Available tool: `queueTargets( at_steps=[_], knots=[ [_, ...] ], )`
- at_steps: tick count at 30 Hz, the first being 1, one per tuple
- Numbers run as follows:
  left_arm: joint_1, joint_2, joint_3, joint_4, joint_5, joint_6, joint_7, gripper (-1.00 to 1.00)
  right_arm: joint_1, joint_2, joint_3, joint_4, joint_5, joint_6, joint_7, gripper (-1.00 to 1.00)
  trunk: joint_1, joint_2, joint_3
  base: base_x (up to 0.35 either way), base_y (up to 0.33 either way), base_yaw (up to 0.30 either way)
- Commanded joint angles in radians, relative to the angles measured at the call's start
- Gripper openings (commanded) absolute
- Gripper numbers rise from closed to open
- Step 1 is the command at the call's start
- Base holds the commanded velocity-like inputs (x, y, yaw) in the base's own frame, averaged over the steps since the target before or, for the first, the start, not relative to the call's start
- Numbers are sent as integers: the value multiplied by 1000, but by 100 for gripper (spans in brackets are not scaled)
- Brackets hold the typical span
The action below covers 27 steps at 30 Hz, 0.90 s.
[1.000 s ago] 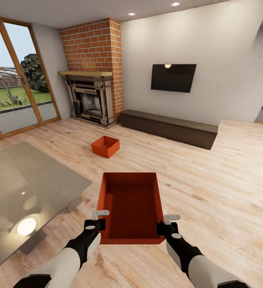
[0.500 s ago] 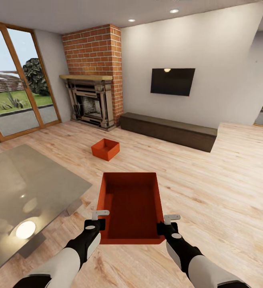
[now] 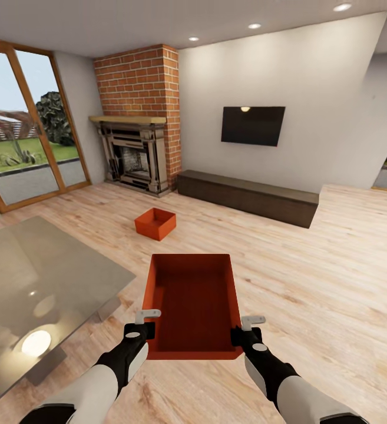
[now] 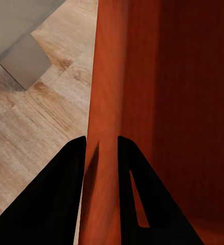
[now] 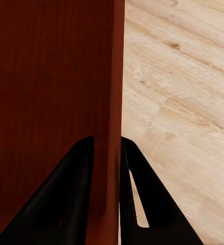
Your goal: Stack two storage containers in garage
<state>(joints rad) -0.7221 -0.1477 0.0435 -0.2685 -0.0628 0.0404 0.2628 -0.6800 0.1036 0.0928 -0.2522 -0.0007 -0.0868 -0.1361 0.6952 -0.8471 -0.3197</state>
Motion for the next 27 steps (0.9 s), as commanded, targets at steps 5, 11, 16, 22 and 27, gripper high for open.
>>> queueTargets(
  at_steps=[5, 11, 16, 22, 27],
  knots=[
    [0, 0, 26, -1, -17, 6, 19, -100, -1, -1, -11, -1, 4, -3, -8, -100, 0, -1, 7, 0, 0, 0],
    [0, 0, 26, -1, -17, 6, 19, -100, -1, -1, -11, -1, 4, -4, -8, -100, 0, -1, 16, 0, 0, 0],
    [0, 0, 27, -1, -17, 6, 19, -100, -1, -1, -12, -1, 4, -4, -8, -100, 0, -1, 23, 0, 0, 0],
    [0, 0, 27, -1, -17, 6, 19, -100, -1, -1, -13, -1, 4, -4, -8, -100, 0, -1, 32, 0, 0, 0],
    [0, 0, 27, -1, -17, 5, 19, -100, -1, -1, -13, -1, 4, -4, -8, -100, 0, -1, 40, 0, 0, 0]
  ],
)
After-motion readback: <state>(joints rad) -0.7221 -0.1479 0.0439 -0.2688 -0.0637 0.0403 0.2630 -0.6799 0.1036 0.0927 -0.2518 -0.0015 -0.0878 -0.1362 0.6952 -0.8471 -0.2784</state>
